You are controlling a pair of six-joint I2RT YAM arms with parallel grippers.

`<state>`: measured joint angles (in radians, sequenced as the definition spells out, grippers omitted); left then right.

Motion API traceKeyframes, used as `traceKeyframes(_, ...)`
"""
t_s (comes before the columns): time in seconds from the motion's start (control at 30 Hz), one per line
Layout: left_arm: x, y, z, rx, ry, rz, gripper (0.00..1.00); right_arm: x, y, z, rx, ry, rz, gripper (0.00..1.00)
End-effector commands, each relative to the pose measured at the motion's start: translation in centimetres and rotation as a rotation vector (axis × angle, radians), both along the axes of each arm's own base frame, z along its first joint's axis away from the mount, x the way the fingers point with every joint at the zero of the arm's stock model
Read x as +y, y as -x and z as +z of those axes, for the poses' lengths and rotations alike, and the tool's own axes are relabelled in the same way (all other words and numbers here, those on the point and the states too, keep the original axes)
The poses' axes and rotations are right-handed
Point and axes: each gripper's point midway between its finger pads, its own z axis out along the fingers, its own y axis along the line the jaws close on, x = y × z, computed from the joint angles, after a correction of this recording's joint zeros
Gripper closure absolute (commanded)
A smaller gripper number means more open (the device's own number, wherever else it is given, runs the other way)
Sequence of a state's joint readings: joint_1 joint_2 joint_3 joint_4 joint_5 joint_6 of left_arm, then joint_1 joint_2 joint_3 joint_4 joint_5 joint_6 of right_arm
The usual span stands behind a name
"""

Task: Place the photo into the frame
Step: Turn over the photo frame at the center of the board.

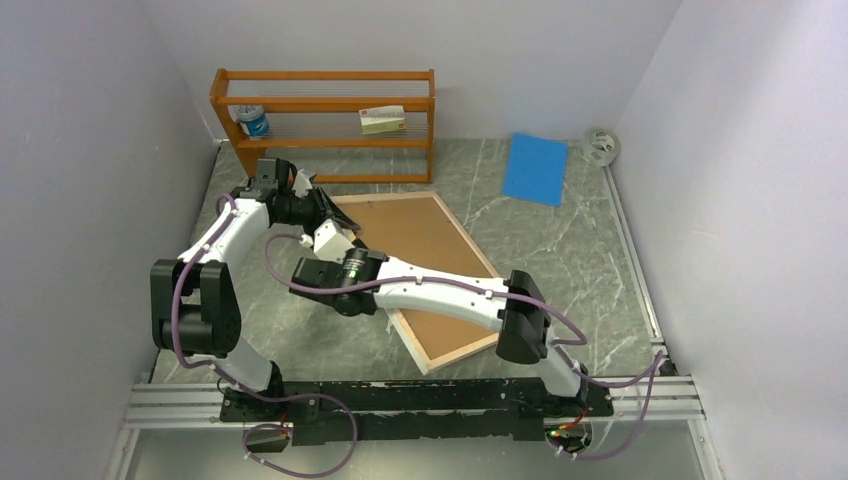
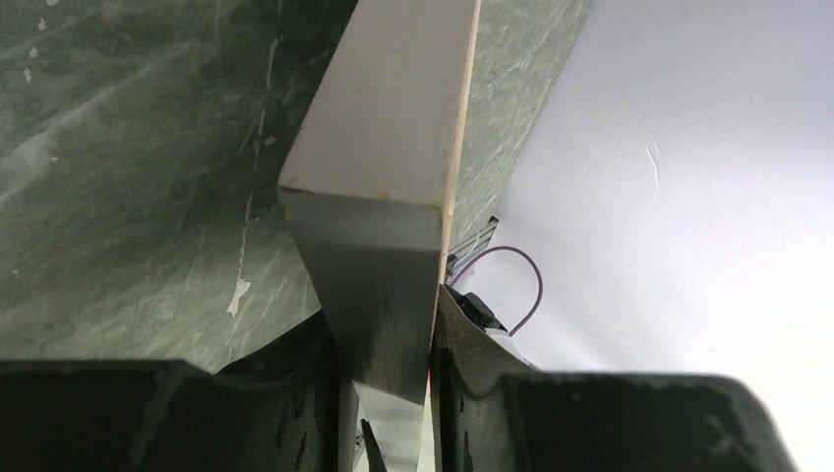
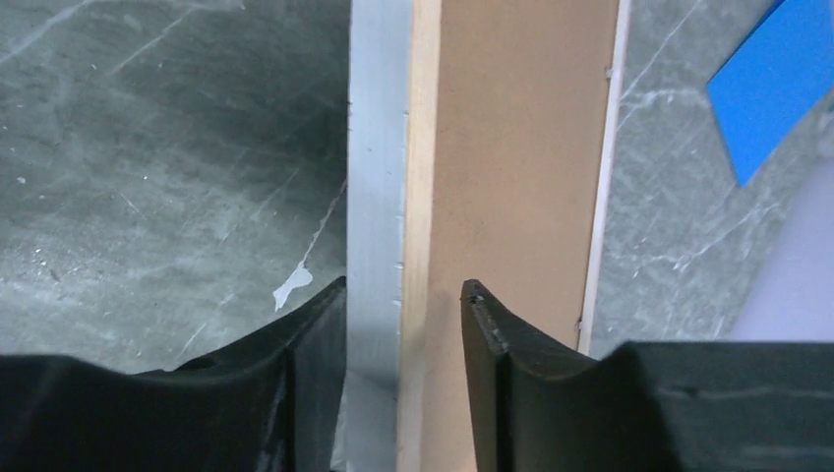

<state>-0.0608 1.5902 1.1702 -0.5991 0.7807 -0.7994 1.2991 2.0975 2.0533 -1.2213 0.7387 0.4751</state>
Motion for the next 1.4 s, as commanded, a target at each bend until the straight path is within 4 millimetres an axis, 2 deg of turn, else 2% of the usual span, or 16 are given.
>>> traceKeyframes(0.0,0.2,0.3,1.7,0.001,-0.008,0.007,0.98,-2.0,-1.4,2.8,-0.164,0.148,-0.019,0.57)
traceKeyframes(0.23,-0.1,0.1,2.6,0.005,0.03,-0.005,0.97,-2.9,-2.0,4.6,-0.244,0.222,-0.015,0.74)
traceKeyframes(0.3,-0.3,0.1,3.1,-0.002,0.045,-0.012,0.95,-3.1,-2.2,5.3,-0.268,0.226,-0.007,0.79)
traceKeyframes(0.33,-0.3,0.0,3.4,-0.006,0.05,-0.014,0.91,-3.1,-2.2,5.6,-0.274,0.225,-0.004,0.81)
traceKeyframes(0.5,-0.2,-0.5,4.7,-0.043,0.077,-0.019,0.61,-3.5,-2.5,7.5,-0.309,0.209,0.002,0.91)
traceKeyframes(0.67,0.3,-1.4,6.3,-0.084,0.096,-0.018,0.46,-3.7,-2.8,10.1,-0.358,0.169,0.028,0.99)
traceKeyframes(0.77,0.8,-1.9,6.8,-0.101,0.094,-0.014,0.43,-3.5,-3.0,11.7,-0.381,0.128,0.055,1.0)
traceKeyframes(0.83,0.8,-2.1,7.1,-0.109,0.099,-0.018,0.36,-3.3,-3.0,12.4,-0.384,0.109,0.068,1.0)
traceKeyframes(1.1,3.0,-3.7,8.6,-0.207,0.067,0.012,0.15,-2.1,-2.2,13.9,-0.311,-0.011,0.155,1.0)
traceKeyframes(1.27,5.4,-5.1,9.9,-0.264,0.0,0.106,0.07,-1.3,-1.5,15.2,-0.269,-0.11,0.253,1.0)
traceKeyframes(1.37,7.1,-5.6,10.7,-0.294,-0.044,0.165,0.06,-0.9,-1.2,16.2,-0.239,-0.169,0.278,1.0)
